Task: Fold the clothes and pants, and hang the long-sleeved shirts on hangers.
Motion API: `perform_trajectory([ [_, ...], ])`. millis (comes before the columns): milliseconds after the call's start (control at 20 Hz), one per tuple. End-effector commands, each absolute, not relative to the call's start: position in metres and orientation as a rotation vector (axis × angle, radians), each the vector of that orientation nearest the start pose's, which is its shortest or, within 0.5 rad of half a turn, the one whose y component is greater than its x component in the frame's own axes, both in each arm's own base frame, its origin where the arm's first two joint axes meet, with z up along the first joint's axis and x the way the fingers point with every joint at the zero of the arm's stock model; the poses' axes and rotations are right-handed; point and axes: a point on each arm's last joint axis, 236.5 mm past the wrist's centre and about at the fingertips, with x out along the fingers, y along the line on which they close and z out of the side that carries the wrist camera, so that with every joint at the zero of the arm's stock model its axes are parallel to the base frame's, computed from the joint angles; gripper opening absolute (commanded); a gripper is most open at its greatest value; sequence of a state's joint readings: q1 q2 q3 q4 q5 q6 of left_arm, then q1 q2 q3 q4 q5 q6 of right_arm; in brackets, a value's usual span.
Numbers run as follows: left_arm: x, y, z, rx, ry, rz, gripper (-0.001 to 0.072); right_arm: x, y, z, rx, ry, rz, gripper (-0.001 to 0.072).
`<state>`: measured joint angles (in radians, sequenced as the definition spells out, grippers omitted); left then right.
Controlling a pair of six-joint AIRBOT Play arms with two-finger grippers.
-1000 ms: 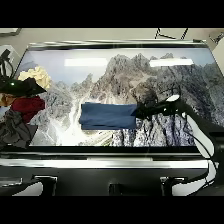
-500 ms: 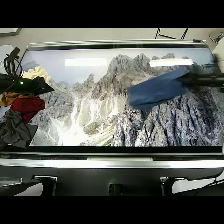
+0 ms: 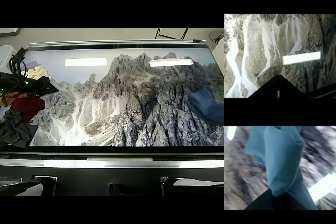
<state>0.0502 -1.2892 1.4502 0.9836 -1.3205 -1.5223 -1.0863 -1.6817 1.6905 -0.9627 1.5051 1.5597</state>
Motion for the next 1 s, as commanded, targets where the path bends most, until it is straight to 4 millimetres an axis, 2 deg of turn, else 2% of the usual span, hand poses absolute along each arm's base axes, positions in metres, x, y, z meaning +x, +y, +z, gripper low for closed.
perform_trajectory([
  [0, 0.408, -0.110, 0.136, -0.443, 1.103, -0.405, 0.0024, 0.235, -0.320, -0.008, 1.237, 1.219, -0.633, 0.0034],
  [150, 0.408, -0.110, 0.136, -0.441, 1.102, -0.406, 0.0024, 0.189, -0.295, -0.038, 1.212, 1.350, -0.742, 0.0034],
  [300, 0.408, -0.110, 0.136, -0.437, 1.102, -0.405, 0.0024, 0.157, -0.297, -0.056, 1.133, 1.403, -0.866, 0.0034],
  [650, 0.409, -0.110, 0.136, -0.428, 1.097, -0.410, 0.0024, 0.145, -0.288, -0.076, 1.126, 1.444, -0.881, 0.0037],
  [700, 0.409, -0.110, 0.136, -0.428, 1.097, -0.410, 0.0024, 0.145, -0.287, -0.076, 1.128, 1.445, -0.881, 0.0084],
  [800, 0.409, -0.110, 0.136, -0.429, 1.096, -0.409, 0.0024, 0.144, -0.284, -0.069, 1.128, 1.456, -0.867, 0.0601],
  [850, 0.410, -0.111, 0.138, -0.454, 1.097, -0.401, 0.0024, 0.147, -0.286, -0.058, 1.109, 1.453, -0.845, 0.0667],
  [950, 0.410, -0.127, 0.152, -0.489, 1.072, -0.454, 0.0024, 0.161, -0.305, -0.019, 1.085, 1.388, -0.842, 0.0667],
])
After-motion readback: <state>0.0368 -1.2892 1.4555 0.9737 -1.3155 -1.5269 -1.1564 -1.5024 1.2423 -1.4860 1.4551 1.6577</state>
